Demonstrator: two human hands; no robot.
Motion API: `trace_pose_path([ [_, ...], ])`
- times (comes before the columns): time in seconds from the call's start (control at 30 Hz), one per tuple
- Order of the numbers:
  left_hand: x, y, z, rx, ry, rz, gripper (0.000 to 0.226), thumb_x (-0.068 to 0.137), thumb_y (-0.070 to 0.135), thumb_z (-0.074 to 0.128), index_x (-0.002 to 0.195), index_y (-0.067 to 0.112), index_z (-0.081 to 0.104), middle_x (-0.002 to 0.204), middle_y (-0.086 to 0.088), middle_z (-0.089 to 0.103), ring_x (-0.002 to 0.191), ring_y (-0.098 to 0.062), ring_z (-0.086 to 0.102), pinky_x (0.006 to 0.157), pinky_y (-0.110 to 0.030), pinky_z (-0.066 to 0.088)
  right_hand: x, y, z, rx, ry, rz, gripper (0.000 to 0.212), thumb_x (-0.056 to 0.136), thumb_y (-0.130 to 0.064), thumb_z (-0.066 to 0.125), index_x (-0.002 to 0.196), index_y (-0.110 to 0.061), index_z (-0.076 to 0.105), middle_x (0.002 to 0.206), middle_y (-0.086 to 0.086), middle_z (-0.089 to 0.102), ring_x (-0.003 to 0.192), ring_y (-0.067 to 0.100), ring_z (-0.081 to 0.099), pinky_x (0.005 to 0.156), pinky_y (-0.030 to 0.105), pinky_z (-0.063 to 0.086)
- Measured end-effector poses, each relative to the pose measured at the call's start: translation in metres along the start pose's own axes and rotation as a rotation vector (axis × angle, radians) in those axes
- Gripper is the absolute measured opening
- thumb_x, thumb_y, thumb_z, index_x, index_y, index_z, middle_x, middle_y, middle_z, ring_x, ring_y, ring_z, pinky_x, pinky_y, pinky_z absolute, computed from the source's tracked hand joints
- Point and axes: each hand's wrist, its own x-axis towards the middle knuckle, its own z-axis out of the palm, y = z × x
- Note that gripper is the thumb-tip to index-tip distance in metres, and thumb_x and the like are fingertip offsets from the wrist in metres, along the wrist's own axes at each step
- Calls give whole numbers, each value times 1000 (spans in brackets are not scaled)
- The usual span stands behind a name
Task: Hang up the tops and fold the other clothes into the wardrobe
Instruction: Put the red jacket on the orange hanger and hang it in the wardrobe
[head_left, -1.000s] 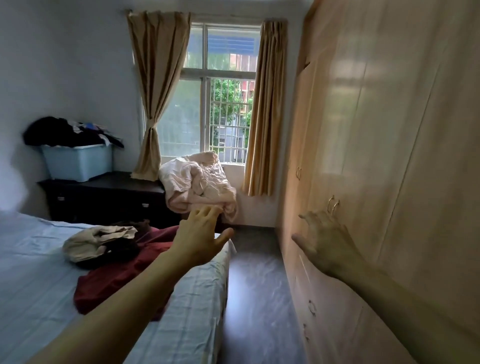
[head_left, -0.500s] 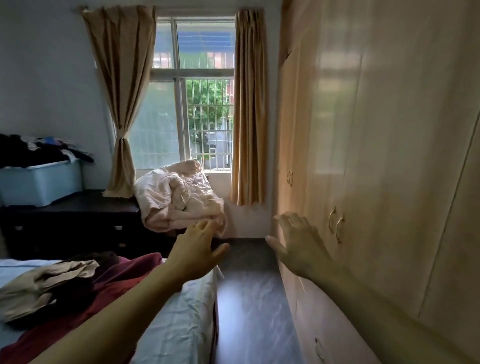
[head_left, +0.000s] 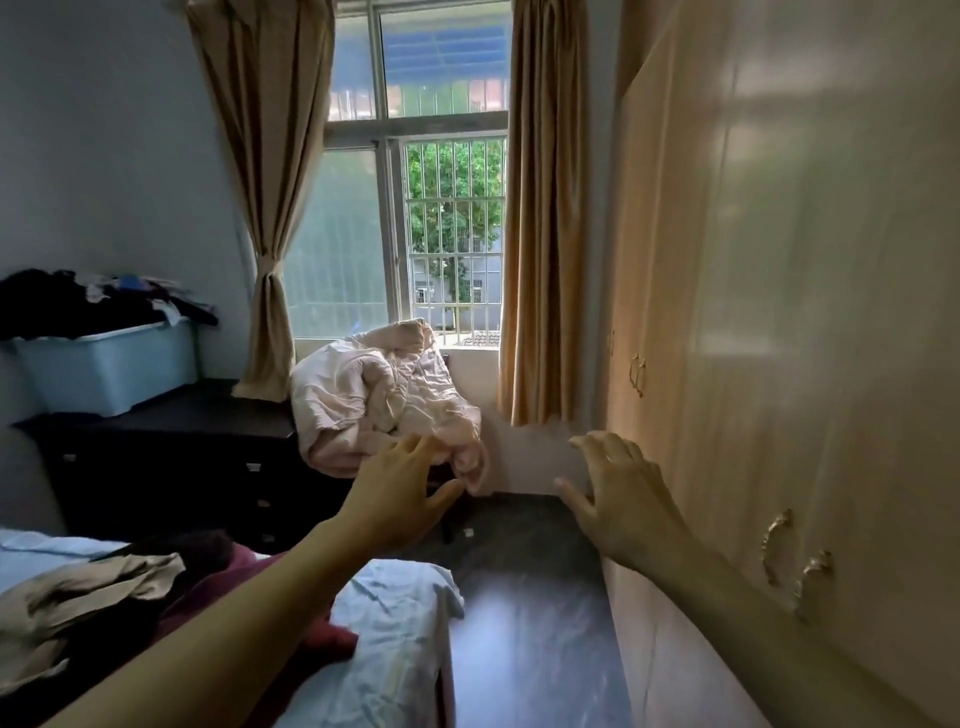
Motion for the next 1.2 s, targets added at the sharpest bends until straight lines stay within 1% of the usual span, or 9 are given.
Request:
trace_pose_path([
  [0.2, 108, -39, 73, -6, 30, 19, 52, 90, 57, 55, 132, 26, 49, 138, 2, 53, 123, -24, 52, 95, -39, 43, 103, 39, 56, -31, -22, -27, 58, 96, -54, 49, 145, -27, 38, 151, -3, 39, 139, 17, 36, 111, 40, 38],
  [0.27, 152, -55, 90, -34, 43, 32, 52, 90, 55, 55, 133, 26, 49, 140, 1, 52, 122, -25, 53, 97, -39, 44, 148, 48, 69, -30, -39, -29, 58, 96, -55, 48, 146, -27, 37, 152, -4, 38, 139, 16, 35, 111, 37, 36],
  [0.37, 215, -79, 115, -27, 55, 43, 50, 91, 54, 54, 131, 25, 50, 140, 0, 51, 119, -24, 55, 93, -39, 47, 215, 63, 89, -40, -59, -36, 58, 97, -55, 46, 146, -27, 36, 152, -5, 37, 139, 15, 34, 113, 37, 35],
  [0.63, 326, -122, 189, -29, 3, 7, 51, 91, 56, 54, 130, 25, 52, 136, 3, 53, 114, -22, 57, 87, -36, 45, 333, 114, 178, 0, -91, -59, 56, 96, -54, 49, 146, -29, 37, 151, -6, 38, 140, 14, 33, 114, 38, 34],
  [0.7, 358, -134, 216, -34, 2, -25, 51, 90, 57, 54, 130, 26, 52, 134, 4, 54, 114, -21, 57, 88, -35, 45, 370, 132, 214, 12, -109, -80, 57, 95, -55, 49, 144, -28, 39, 149, -5, 41, 138, 15, 35, 113, 39, 35],
  [0.8, 398, -150, 248, -25, 5, -115, 53, 91, 57, 53, 134, 25, 51, 139, 5, 52, 123, -19, 51, 96, -37, 43, 427, 154, 263, 17, -155, -151, 56, 94, -54, 52, 142, -26, 44, 147, -1, 44, 136, 18, 37, 113, 40, 35],
  [0.9, 436, -167, 268, 32, -17, -192, 55, 93, 57, 52, 138, 26, 49, 145, 7, 47, 129, -17, 47, 102, -38, 40, 488, 176, 294, 82, -158, -214, 52, 93, -52, 55, 135, -24, 49, 140, 0, 49, 130, 20, 43, 106, 39, 39],
  [1.0, 476, -188, 273, 53, 4, -273, 54, 92, 56, 54, 137, 25, 50, 144, 5, 48, 130, -18, 47, 106, -39, 39, 554, 192, 315, 117, -159, -252, 53, 93, -53, 54, 136, -23, 48, 141, 0, 49, 130, 21, 44, 104, 42, 41],
  [1.2, 536, -239, 282, 137, 34, -427, 57, 92, 56, 55, 137, 23, 49, 143, 3, 50, 132, -20, 44, 104, -42, 37, 643, 184, 377, 158, -268, -376, 54, 94, -52, 51, 139, -23, 46, 143, 3, 47, 130, 25, 45, 107, 45, 40],
])
